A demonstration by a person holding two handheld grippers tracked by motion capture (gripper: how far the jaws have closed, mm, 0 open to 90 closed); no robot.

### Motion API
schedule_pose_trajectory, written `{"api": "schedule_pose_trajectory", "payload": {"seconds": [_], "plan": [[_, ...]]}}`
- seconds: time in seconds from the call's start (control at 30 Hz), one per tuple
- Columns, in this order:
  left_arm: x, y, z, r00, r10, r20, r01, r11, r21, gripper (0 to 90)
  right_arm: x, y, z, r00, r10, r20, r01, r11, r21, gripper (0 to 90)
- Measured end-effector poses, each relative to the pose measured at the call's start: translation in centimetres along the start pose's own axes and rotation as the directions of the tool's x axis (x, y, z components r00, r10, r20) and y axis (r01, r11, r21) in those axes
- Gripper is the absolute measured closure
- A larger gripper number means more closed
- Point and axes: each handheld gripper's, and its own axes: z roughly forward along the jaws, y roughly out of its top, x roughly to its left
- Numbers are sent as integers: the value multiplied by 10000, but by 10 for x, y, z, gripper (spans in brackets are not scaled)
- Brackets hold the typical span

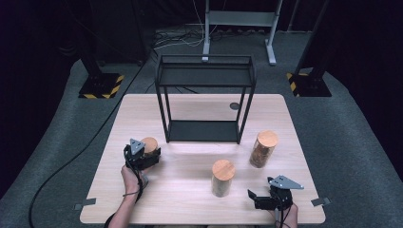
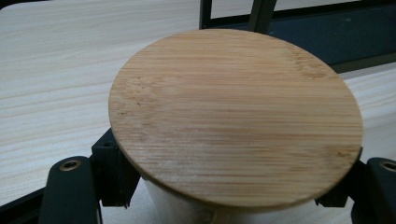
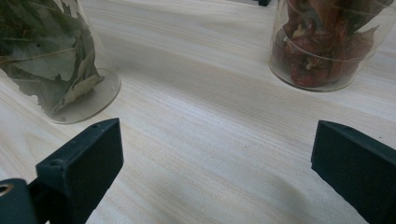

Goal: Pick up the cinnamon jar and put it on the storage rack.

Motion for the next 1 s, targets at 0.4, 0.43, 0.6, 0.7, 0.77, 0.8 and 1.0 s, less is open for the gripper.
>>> {"api": "schedule_pose_trajectory", "payload": {"seconds": [0.4,0.43,0.6,0.7,0.77,0.8,1.0], "plan": [[-5,7,-8,9995,218,216,-212,9994,-284,252,0,0,0,10000,17,-21,-17,10000,-14,14],[-5,8,-9,9995,213,230,-206,9993,-297,252,0,0,0,10000,20,-33,-20,10000,-5,14],[-8,9,-11,9991,288,301,-278,9991,-327,253,0,0,0,10000,23,-22,-23,10000,-27,14],[-9,9,-13,9989,299,354,-285,9989,-379,252,0,0,0,10000,20,-16,-20,10000,-42,14],[-10,10,-13,9987,327,391,-311,9987,-397,253,0,0,0,10000,41,-27,-42,10000,-30,14],[-11,11,-14,9986,338,407,-321,9986,-420,252,0,0,0,10000,22,-20,-22,10000,-20,14],[-14,13,-15,9980,400,480,-379,9983,-440,253,0,0,0,10000,25,-10,-25,10000,-32,14]]}}
